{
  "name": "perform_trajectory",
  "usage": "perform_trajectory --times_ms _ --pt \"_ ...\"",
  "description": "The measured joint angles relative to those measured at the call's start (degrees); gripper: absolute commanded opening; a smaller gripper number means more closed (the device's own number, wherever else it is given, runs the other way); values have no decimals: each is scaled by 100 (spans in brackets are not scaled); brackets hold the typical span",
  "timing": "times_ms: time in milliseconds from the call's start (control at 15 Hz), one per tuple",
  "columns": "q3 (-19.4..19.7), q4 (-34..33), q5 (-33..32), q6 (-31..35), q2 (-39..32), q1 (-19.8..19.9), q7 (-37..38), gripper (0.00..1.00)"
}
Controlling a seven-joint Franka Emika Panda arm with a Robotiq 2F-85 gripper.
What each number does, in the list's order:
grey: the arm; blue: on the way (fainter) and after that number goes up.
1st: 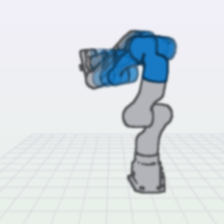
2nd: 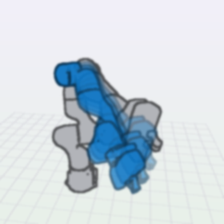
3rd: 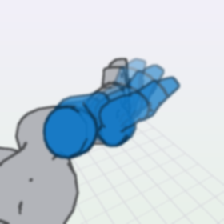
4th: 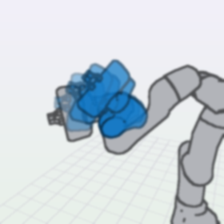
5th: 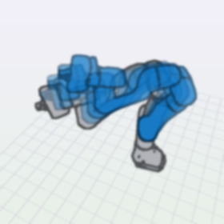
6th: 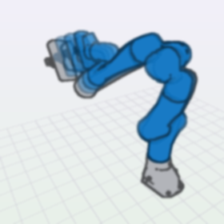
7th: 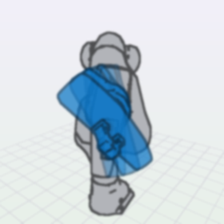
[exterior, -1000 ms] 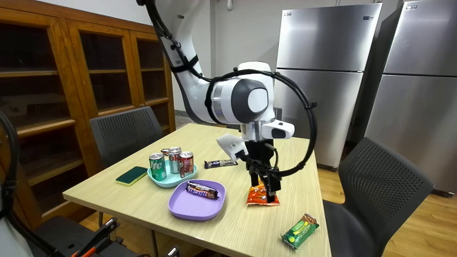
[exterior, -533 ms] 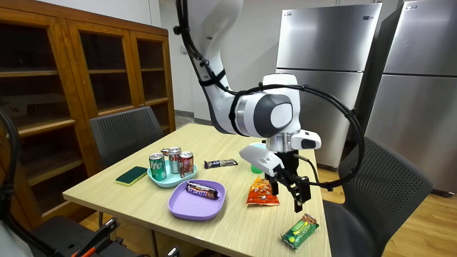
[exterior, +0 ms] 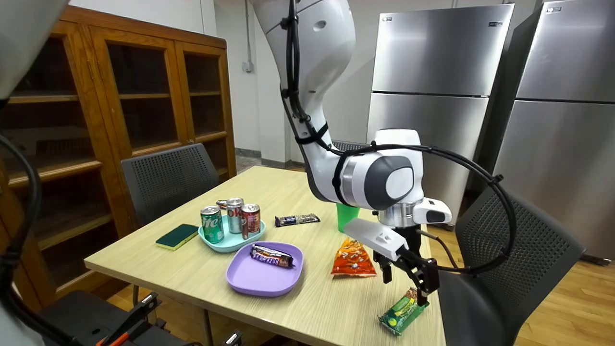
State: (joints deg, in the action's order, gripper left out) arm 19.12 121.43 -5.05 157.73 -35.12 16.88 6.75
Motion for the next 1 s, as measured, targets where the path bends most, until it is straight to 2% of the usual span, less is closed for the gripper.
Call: perform_trajectory --times_ms 600,667,733,867,1000 --pt "-77 -395 62 -2 -574 127 -156 100" --pt "-77 -412 64 -3 -592 133 -156 95" --pt "-77 -427 67 -4 -604 140 -156 74" --pt "-77 -452 89 -6 -615 151 -158 69" --pt "-77 -466 98 -7 -619 165 -162 54"
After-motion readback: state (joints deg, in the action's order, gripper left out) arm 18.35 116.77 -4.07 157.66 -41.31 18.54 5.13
